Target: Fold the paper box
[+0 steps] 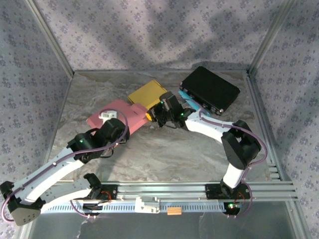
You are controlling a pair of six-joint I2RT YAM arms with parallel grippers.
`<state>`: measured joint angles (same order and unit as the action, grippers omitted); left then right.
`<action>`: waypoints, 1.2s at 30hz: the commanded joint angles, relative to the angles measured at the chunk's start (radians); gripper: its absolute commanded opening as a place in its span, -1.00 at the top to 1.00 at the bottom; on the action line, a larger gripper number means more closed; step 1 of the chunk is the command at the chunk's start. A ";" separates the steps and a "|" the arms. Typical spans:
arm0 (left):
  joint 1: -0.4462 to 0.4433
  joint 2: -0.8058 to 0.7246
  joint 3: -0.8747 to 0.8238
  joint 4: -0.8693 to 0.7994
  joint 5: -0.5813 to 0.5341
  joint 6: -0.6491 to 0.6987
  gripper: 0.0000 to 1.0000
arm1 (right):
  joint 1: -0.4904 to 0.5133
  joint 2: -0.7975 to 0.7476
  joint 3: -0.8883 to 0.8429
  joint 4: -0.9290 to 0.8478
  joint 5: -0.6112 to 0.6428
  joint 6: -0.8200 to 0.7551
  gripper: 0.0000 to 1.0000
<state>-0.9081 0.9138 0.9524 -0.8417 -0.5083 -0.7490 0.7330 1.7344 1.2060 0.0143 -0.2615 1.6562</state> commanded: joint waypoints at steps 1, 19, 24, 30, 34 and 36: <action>-0.082 0.059 0.063 -0.006 -0.122 0.197 -0.11 | -0.031 0.039 0.103 -0.117 -0.012 -0.014 1.00; -0.169 0.414 0.161 -0.159 -0.494 0.383 -0.36 | -0.082 0.085 0.260 -0.239 -0.065 0.005 1.00; -0.155 0.432 0.139 -0.125 -0.462 0.438 -0.35 | -0.089 0.085 0.266 -0.243 -0.073 0.016 1.00; -0.105 0.457 0.144 -0.186 -0.490 0.347 -0.21 | -0.095 0.086 0.271 -0.243 -0.091 0.023 1.00; -0.095 0.443 0.153 -0.186 -0.506 0.359 0.48 | -0.098 0.095 0.295 -0.247 -0.118 0.024 1.00; -0.095 0.437 0.162 -0.187 -0.512 0.368 0.63 | -0.098 0.109 0.317 -0.255 -0.133 0.018 1.00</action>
<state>-1.0031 1.3705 1.0927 -1.0023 -0.9859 -0.3828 0.6407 1.8164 1.4700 -0.2138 -0.3573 1.6650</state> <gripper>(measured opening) 0.208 0.060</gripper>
